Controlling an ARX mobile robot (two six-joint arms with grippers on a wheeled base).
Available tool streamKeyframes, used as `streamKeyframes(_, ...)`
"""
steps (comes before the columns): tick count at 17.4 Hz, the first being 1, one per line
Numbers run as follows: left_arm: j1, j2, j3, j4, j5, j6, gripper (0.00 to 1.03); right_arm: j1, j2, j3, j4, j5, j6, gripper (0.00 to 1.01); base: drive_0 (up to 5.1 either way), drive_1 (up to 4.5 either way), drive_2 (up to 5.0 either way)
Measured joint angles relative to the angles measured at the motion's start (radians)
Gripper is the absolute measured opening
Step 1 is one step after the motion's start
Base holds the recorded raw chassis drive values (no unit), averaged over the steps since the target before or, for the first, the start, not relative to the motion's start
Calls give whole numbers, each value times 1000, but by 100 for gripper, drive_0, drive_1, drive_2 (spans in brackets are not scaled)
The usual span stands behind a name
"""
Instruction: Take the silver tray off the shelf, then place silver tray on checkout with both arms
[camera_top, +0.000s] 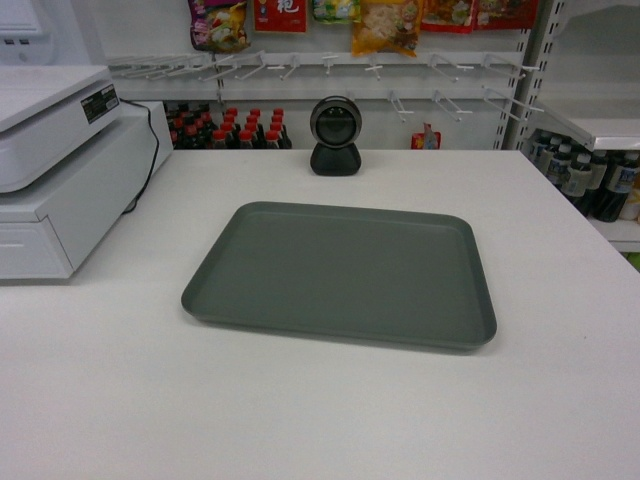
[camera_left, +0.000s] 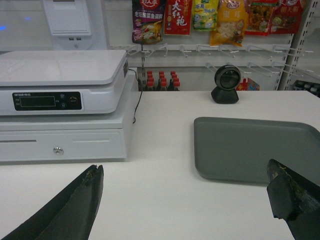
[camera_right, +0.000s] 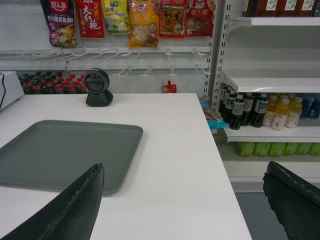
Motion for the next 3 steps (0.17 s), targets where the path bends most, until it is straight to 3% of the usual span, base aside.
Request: streamKeyframes(3,0,0,0,0,0,0,98,0,0,0,0,0,0,98,0,0,0)
